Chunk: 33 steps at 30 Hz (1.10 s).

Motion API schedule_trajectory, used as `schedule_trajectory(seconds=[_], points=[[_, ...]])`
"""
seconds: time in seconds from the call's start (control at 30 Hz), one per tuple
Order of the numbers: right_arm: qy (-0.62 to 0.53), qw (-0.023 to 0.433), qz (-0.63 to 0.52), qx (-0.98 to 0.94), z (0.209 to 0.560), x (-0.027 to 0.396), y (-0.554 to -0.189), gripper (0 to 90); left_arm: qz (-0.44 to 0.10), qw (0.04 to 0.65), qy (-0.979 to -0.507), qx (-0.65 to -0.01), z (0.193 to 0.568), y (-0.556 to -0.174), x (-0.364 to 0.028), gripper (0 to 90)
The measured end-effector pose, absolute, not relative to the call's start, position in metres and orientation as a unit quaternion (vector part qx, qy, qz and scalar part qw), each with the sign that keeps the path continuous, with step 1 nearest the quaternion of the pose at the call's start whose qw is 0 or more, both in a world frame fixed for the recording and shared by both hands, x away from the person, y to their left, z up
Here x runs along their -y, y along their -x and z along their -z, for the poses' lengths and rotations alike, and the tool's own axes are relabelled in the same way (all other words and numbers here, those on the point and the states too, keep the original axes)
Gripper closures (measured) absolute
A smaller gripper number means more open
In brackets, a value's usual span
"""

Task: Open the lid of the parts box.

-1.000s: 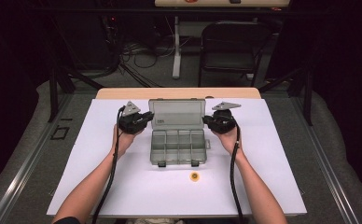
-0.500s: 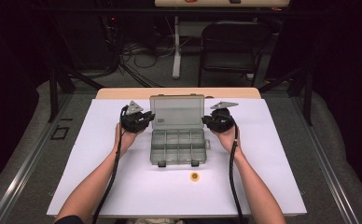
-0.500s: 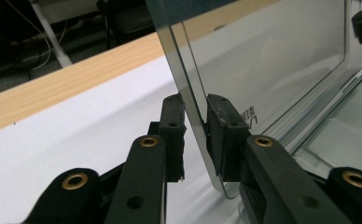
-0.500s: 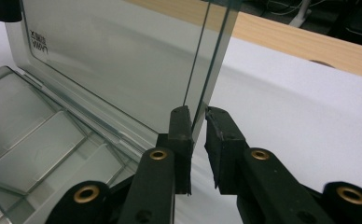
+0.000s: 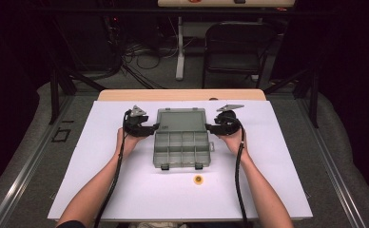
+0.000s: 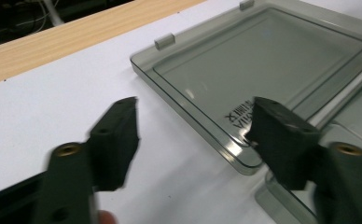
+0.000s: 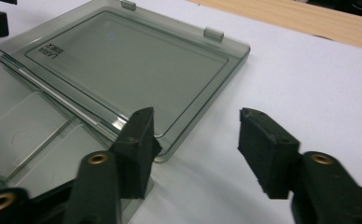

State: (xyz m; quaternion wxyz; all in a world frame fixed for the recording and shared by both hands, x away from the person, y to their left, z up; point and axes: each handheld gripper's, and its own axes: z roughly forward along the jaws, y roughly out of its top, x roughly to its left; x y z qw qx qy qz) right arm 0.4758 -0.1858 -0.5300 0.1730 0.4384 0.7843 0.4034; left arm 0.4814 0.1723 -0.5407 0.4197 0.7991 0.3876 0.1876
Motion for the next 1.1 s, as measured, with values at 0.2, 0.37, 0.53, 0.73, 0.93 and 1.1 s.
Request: schedule_trajectory(seconds=[0.2, 0.37, 0.53, 0.73, 0.93, 1.1], points=[[-0.432, 0.175, -0.426, -0.775, 0.52, 0.196, -0.464, 22.9, -0.188, 0.431, -0.799, -0.374, 0.529, -0.47, -0.174, 17.1], [-0.418, 0.18, -0.441, -0.773, 0.515, 0.203, -0.451, 14.6, -0.193, 0.437, -0.803, -0.357, 0.516, -0.452, -0.172, 12.0], [-0.394, 0.189, -0.444, -0.782, 0.51, 0.207, -0.436, 11.1, -0.201, 0.438, -0.804, -0.347, 0.506, -0.436, -0.17, 8.1], [-0.372, 0.208, -0.456, -0.782, 0.507, 0.215, -0.413, 8.4, -0.209, 0.44, -0.809, -0.328, 0.502, -0.415, -0.167, 4.6], [-0.362, 0.212, -0.464, -0.78, 0.506, 0.222, -0.392, 5.8, -0.216, 0.441, -0.813, -0.313, 0.501, -0.397, -0.165, 2.0], [-0.354, 0.219, -0.463, -0.783, 0.509, 0.222, -0.373, 4.3, -0.221, 0.44, -0.817, -0.3, 0.504, -0.381, -0.163, 0.8]])
